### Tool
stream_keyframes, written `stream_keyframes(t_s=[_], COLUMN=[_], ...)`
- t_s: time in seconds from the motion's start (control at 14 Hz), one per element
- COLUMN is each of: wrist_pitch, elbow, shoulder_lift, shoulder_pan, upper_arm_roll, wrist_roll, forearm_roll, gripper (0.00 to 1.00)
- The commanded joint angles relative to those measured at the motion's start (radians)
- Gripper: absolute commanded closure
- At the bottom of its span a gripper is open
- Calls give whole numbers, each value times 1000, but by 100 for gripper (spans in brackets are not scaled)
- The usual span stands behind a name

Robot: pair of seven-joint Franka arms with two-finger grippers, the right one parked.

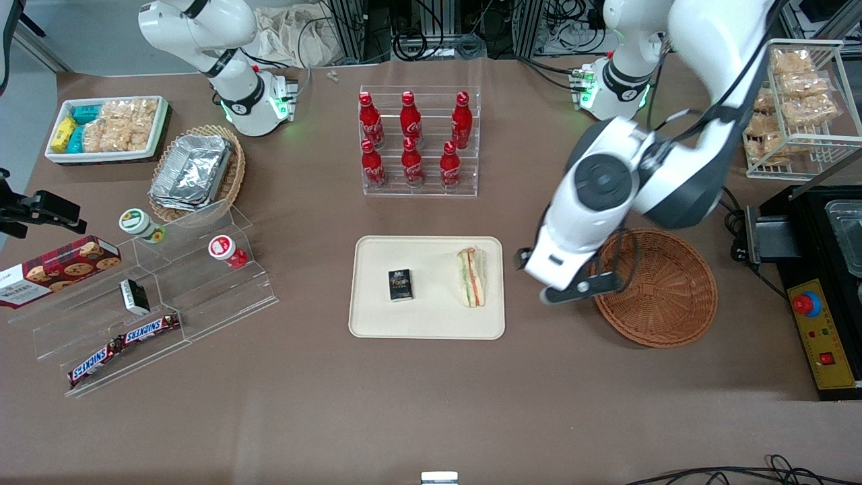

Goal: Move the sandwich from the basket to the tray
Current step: 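Lower the sandwich onto the tray beside the black box and release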

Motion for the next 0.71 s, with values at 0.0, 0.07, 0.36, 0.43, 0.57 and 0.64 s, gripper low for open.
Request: stream_keyframes(t_s=[0.0,0.07,0.36,0.43,0.57,0.64], wrist_pitch=[-35,-95,-242,-244,-252,-255], elbow=[-129,-128,-85,-74,-7,31], shoulder_lift=[-206,-244,-289,-283,-242,-225], shoulder_pan=[164,227,443,469,483,485], upper_arm_roll=[-13,-13,-2,-2,-1,-2], wrist_roll=[265,382,901,976,1024,1025], forearm_roll=[-153,-190,-175,-145,-100,-98], gripper=[0,0,0,0,0,0])
